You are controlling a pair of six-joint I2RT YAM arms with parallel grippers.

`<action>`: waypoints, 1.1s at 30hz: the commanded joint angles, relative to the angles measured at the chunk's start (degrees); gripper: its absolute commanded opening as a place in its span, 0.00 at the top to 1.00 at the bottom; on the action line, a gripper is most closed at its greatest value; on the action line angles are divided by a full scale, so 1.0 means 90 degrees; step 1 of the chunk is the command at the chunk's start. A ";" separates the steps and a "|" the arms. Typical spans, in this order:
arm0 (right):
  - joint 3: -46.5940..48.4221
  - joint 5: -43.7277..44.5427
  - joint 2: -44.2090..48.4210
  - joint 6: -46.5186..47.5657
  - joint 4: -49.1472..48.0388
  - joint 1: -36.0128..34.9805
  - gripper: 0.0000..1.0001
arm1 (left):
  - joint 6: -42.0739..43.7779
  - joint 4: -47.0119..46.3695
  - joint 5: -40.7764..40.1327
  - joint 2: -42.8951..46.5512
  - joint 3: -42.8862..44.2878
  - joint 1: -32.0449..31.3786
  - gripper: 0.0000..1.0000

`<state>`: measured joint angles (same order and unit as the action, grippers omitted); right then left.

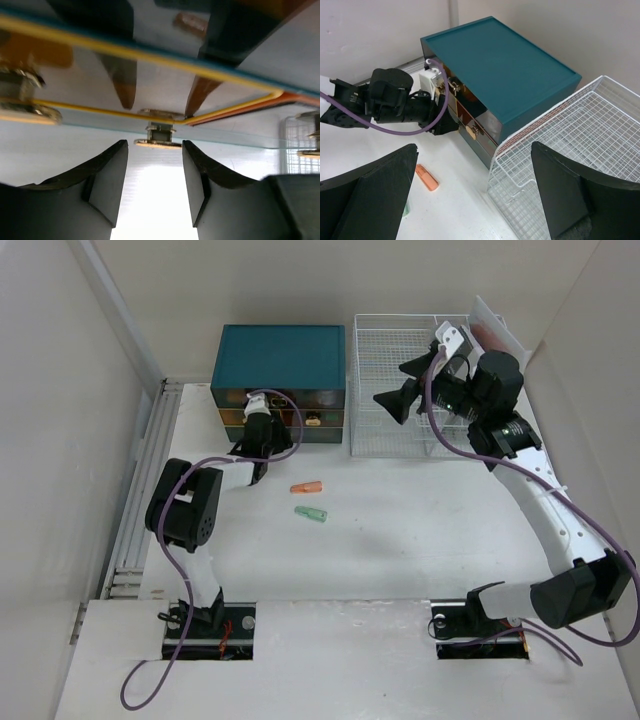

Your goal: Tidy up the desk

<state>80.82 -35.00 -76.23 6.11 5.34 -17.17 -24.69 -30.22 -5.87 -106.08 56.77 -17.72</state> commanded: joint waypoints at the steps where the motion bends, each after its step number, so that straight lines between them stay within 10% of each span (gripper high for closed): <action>1: 0.0044 -0.0202 0.0042 -0.0044 -0.0379 0.0023 0.00 | -0.0166 0.0242 -0.0138 -0.0108 0.0284 -0.0024 0.56; 33: 0.0044 -0.0437 0.0218 -0.0044 -0.0379 0.0140 0.00 | -0.3331 -0.3264 0.0447 0.0157 -0.1719 0.0171 0.47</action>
<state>80.82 -37.52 -76.09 6.13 5.26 -16.19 -52.80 -55.94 -2.35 -104.40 39.77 -16.62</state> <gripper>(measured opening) 0.998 0.528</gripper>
